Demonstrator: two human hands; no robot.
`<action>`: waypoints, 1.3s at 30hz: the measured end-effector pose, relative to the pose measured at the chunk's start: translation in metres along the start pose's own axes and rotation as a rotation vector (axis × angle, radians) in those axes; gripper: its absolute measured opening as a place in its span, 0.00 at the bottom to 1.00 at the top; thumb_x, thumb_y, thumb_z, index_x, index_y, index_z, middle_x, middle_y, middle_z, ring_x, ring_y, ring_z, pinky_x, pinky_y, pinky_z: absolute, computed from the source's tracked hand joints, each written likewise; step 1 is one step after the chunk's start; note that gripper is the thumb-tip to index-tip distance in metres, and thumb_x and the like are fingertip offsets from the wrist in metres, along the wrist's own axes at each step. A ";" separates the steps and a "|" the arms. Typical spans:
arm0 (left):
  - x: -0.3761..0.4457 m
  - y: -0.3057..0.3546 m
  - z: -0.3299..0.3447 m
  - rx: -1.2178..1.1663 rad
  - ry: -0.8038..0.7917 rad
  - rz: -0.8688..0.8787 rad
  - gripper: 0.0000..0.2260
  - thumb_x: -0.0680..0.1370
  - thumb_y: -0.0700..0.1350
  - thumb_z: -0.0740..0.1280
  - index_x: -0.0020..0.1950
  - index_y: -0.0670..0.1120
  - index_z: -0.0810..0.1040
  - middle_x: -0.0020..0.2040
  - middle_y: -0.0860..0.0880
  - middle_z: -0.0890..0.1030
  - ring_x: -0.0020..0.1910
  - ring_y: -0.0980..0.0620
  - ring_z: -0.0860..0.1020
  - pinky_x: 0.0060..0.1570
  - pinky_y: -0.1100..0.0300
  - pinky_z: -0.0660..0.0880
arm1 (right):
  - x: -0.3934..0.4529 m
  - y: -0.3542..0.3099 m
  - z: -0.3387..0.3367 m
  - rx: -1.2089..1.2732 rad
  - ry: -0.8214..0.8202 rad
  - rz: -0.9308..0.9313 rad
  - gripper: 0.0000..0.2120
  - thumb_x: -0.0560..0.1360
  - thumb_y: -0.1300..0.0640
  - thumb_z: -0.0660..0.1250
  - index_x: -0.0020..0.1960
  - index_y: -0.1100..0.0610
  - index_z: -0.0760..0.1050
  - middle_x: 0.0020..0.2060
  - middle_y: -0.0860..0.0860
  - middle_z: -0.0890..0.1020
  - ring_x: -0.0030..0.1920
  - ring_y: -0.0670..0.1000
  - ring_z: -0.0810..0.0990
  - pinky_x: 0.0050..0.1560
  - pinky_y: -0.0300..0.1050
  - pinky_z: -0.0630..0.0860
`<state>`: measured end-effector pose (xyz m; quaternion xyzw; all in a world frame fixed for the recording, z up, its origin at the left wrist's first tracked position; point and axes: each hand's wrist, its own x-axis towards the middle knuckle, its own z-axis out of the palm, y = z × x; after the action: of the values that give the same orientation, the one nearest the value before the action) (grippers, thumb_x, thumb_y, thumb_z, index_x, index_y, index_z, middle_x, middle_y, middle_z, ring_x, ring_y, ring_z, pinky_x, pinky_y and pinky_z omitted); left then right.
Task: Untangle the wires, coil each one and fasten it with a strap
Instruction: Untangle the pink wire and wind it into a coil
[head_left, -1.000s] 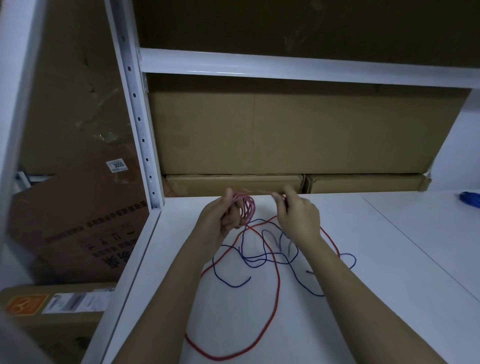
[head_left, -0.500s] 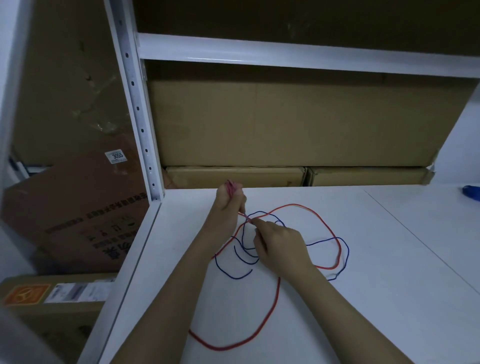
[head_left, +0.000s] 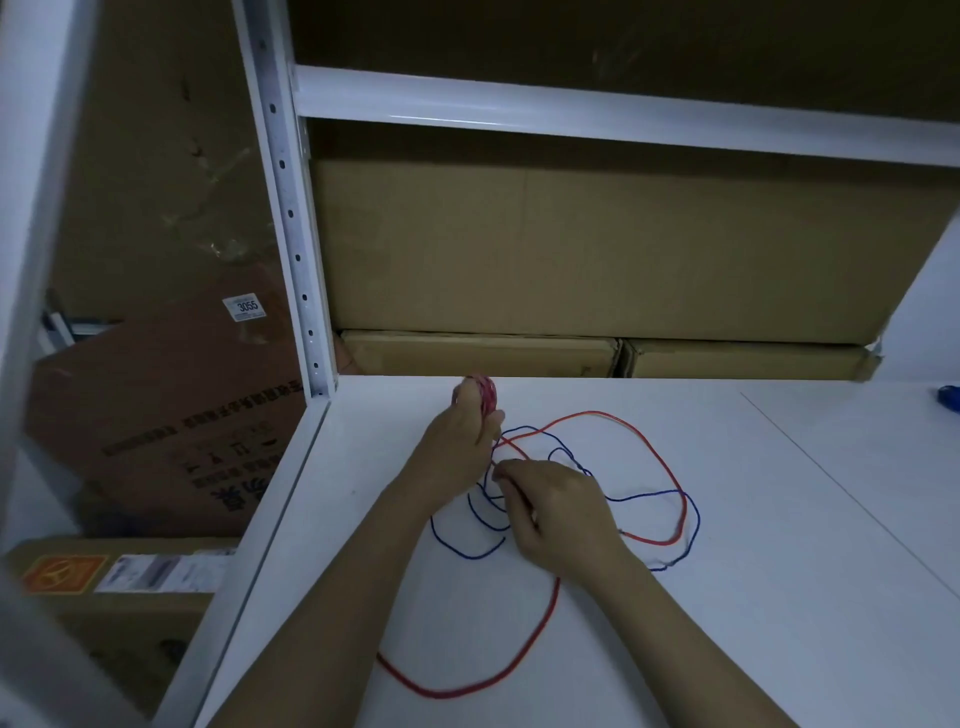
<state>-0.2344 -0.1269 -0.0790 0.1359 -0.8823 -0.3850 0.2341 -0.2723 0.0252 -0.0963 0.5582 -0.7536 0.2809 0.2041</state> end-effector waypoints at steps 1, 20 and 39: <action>-0.002 -0.001 0.000 -0.001 -0.036 -0.027 0.08 0.83 0.49 0.55 0.56 0.45 0.64 0.45 0.44 0.79 0.43 0.47 0.77 0.45 0.51 0.74 | 0.001 0.004 -0.003 -0.017 0.023 -0.011 0.06 0.72 0.63 0.65 0.44 0.58 0.80 0.34 0.50 0.82 0.32 0.51 0.78 0.33 0.36 0.70; -0.008 0.009 -0.009 -0.245 -0.135 -0.025 0.17 0.82 0.55 0.56 0.34 0.53 0.69 0.26 0.59 0.70 0.27 0.61 0.66 0.36 0.60 0.65 | 0.029 0.044 -0.041 0.681 0.011 0.392 0.05 0.76 0.55 0.68 0.45 0.45 0.79 0.33 0.49 0.79 0.32 0.45 0.76 0.33 0.35 0.71; -0.019 0.015 -0.026 -1.180 -0.078 -0.224 0.18 0.80 0.50 0.56 0.34 0.41 0.70 0.21 0.52 0.61 0.21 0.58 0.59 0.23 0.68 0.60 | 0.049 0.039 -0.018 0.408 -0.240 0.384 0.11 0.81 0.53 0.61 0.48 0.52 0.82 0.31 0.36 0.78 0.34 0.36 0.75 0.38 0.33 0.69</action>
<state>-0.2055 -0.1248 -0.0580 0.0609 -0.5080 -0.8367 0.1954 -0.3242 0.0098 -0.0601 0.4643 -0.7921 0.3917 -0.0597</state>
